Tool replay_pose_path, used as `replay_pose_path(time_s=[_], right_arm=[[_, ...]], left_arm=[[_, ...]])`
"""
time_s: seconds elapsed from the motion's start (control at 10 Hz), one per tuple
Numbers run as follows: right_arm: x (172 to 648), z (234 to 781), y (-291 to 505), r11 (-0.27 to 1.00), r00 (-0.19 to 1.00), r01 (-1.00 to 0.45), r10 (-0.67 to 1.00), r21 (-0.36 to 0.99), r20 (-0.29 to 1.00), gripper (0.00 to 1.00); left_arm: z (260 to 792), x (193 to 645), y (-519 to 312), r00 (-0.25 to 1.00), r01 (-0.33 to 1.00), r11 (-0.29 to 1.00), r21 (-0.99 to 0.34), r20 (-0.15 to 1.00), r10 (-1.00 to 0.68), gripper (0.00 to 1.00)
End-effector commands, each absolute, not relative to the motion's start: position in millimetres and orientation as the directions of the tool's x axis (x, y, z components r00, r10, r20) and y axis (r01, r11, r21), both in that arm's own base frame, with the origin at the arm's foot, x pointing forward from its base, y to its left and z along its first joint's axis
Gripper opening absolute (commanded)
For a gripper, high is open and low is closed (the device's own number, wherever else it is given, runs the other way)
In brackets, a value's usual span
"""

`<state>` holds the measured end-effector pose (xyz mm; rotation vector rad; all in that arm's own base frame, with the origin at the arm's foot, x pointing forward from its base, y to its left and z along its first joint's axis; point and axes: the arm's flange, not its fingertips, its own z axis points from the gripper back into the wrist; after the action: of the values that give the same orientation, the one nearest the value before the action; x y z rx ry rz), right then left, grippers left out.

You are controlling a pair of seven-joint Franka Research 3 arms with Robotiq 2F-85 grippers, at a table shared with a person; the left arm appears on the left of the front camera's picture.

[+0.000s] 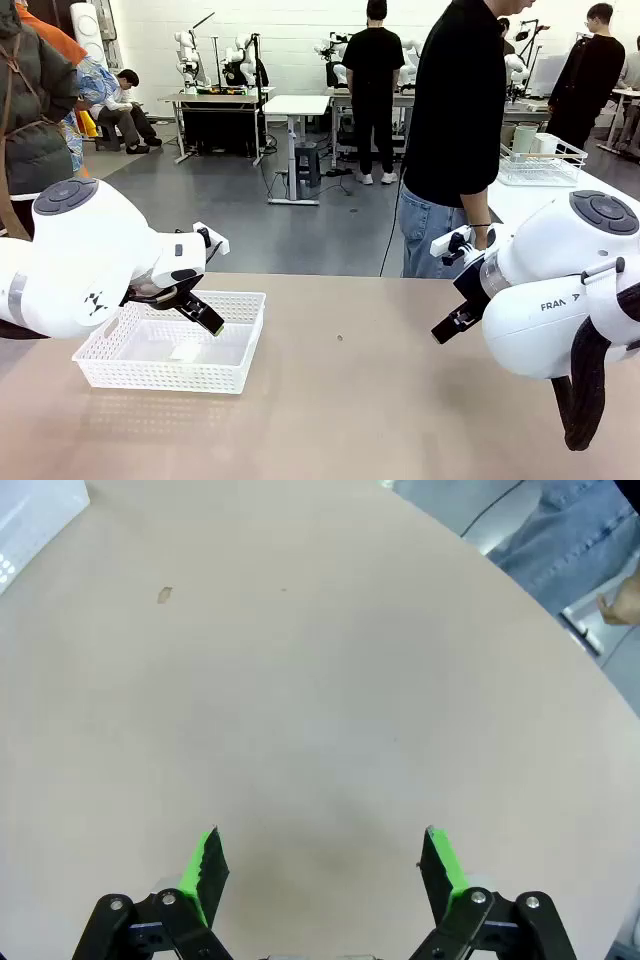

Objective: Clean and organize the cups into the basket.
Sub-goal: Pick up the Organizing basket and move it to the center of the table, then pick up the Reusable plastic cup from the right side of the table and place it inside the Organizing basket.

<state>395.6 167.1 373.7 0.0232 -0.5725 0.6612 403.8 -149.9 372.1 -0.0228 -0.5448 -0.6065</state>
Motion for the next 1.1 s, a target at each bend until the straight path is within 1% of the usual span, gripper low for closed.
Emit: replay_pose_path(time_s=[0.0,1.0], right_arm=[[395.6,373.7,167.1,0.795,0.641,-0.586,0.574,-0.157,0.509,1.00],[395.6,373.7,167.1,0.795,0.641,-0.586,0.574,-0.157,0.509,1.00]], left_arm=[[372.1,403.7,-150.0,0.685,0.548,0.826,0.136,0.493,-0.536,1.00],[372.1,403.7,-150.0,0.685,0.548,0.826,0.136,0.493,-0.536,1.00]])
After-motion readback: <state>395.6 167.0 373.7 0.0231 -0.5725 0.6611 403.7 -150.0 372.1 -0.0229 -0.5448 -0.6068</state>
